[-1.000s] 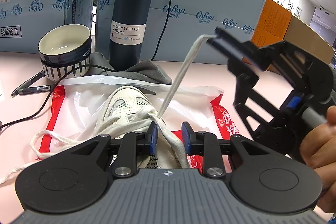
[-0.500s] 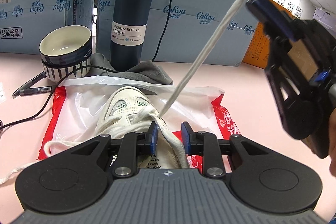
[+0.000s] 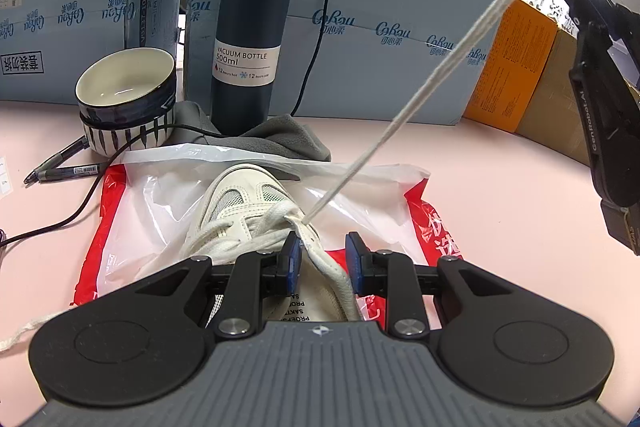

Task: Lace up shoes with both hands
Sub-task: 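Pull the lace up with the right gripper while the left gripper holds it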

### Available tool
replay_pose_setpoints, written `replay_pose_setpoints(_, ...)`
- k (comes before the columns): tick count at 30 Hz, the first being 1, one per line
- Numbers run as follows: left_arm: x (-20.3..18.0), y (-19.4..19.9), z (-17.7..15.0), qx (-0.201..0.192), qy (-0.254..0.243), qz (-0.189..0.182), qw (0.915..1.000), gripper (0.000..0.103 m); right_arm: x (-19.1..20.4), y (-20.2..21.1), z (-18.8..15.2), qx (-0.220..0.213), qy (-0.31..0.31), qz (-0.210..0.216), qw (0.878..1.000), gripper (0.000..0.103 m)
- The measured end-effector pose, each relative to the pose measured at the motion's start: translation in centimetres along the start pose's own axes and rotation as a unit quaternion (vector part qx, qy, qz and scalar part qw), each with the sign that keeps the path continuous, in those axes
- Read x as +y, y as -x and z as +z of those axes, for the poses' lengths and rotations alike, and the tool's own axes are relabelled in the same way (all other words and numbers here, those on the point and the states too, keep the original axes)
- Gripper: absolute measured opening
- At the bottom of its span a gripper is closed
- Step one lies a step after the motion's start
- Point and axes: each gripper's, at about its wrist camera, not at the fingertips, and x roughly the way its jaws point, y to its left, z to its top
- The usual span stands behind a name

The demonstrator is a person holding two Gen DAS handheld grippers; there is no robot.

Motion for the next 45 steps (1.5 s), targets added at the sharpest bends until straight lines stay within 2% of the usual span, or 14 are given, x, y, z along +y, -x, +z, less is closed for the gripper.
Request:
replay_pose_setpoints(9,-0.2,0.1,-0.1,-0.005,-0.007,0.002,1.0,0.022,1.6,0.2,0.2,-0.017,0.024,-0.005,1.0,0.007)
replay_pose_setpoints(26,-0.5,0.0,-0.2,-0.014,-0.006,0.014,0.9998,0.022,7.1,0.4,-0.3,-0.04,0.072,0.05,0.995,0.007)
replay_pose_setpoints(27,-0.5,0.0,-0.2,-0.014,-0.006,0.014,0.9998,0.022,7.5,0.4,-0.3,-0.038,0.083,0.044,0.995,0.007)
replay_pose_setpoints(29,-0.5,0.0,-0.2,-0.014,-0.005,0.014,0.9998,0.022,8.4,0.4,-0.2,-0.029,0.12,-0.004,0.992,0.007)
replay_pose_setpoints(32,-0.4,0.1,-0.2,-0.014,-0.004,0.013,0.9998,0.022,8.2,0.1,-0.1,-0.006,0.167,-0.125,0.978,0.007)
replay_pose_setpoints(34,-0.3,0.1,-0.2,-0.014,-0.001,0.011,0.9998,0.022,6.6,-0.1,-0.2,0.009,0.183,-0.196,0.963,0.007)
replay_pose_setpoints(35,-0.2,0.1,-0.2,-0.014,-0.001,0.01,0.9998,0.022,5.7,-0.4,-0.4,0.02,0.195,-0.236,0.952,0.011)
replay_pose_setpoints(36,-0.2,0.1,-0.2,-0.014,-0.001,0.01,0.9999,0.023,4.6,-0.7,-0.5,0.034,0.211,-0.281,0.936,0.016)
replay_pose_setpoints(38,-0.2,0.1,-0.2,-0.013,-0.001,0.01,0.9999,0.023,2.4,-1.5,-1.0,0.068,0.255,-0.367,0.892,0.023)
replay_pose_setpoints(40,-0.2,0.1,-0.2,-0.013,-0.003,0.011,0.9999,0.024,0.3,-2.3,-1.6,0.104,0.303,-0.442,0.838,0.023)
replay_pose_setpoints(43,-0.2,0.1,-0.2,-0.012,-0.002,0.011,0.9999,0.024,-2.1,-3.1,-2.7,0.155,0.359,-0.5,0.772,0.023)
replay_pose_setpoints(45,-0.2,0.1,-0.2,-0.012,-0.003,0.01,0.9999,0.024,-3.0,-3.8,-3.6,0.18,0.4,-0.521,0.732,0.023)
